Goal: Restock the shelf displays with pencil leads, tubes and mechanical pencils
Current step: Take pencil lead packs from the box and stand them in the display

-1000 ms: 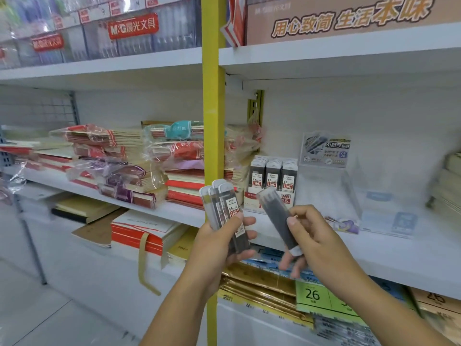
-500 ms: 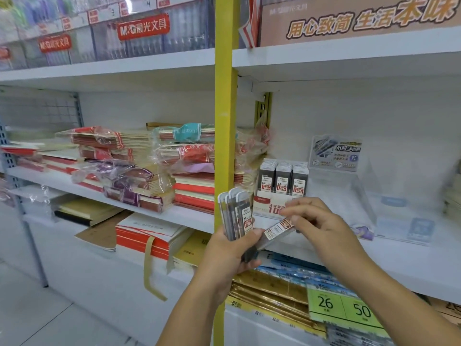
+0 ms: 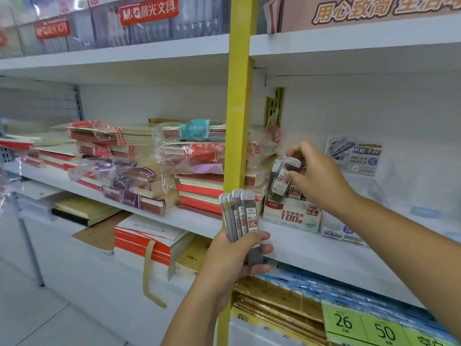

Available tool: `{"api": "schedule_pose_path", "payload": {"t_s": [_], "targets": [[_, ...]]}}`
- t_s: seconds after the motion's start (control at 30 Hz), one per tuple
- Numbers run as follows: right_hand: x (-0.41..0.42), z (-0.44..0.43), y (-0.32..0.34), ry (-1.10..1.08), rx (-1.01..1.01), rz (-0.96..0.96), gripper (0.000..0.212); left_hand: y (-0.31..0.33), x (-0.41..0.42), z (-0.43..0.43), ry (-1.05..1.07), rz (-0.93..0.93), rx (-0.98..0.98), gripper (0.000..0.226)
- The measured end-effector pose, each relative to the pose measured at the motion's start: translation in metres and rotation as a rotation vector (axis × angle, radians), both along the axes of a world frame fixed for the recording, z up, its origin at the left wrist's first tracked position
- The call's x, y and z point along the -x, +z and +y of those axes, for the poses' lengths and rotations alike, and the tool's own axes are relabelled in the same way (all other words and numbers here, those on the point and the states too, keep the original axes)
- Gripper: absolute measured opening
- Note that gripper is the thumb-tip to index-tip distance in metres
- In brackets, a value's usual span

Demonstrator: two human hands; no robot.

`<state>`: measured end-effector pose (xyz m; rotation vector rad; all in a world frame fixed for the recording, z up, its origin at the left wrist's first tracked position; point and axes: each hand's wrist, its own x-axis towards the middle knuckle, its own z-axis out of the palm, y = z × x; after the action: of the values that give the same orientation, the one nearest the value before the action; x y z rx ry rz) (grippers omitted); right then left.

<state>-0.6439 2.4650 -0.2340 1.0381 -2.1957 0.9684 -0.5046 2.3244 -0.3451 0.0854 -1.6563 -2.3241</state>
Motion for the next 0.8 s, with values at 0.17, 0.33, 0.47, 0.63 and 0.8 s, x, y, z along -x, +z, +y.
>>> {"api": "schedule_pose_path", "payload": {"t_s": [0.17, 0.33, 0.47, 0.63, 0.8], "targets": [[0.019, -0.009, -0.006, -0.036, -0.150, -0.012, 0.034, -0.001, 0.002, -0.002, -0.054, 0.009, 0.024, 0.031], [0.025, -0.013, -0.008, -0.256, -0.341, 0.368, 0.035, 0.002, 0.003, -0.004, -0.089, 0.020, -0.007, 0.028], [0.020, -0.009, -0.010, -0.338, -0.408, 0.366, 0.037, 0.001, 0.000, -0.004, -0.091, 0.023, 0.003, 0.027], [-0.031, 0.005, -0.023, 0.063, 0.031, -0.160, 0.024, 0.002, -0.003, -0.002, -0.110, 0.030, 0.012, 0.033], [-0.060, 0.005, -0.033, 0.281, 0.060, -0.492, 0.027, 0.002, -0.003, 0.001, -0.144, 0.035, -0.028, 0.036]]}}
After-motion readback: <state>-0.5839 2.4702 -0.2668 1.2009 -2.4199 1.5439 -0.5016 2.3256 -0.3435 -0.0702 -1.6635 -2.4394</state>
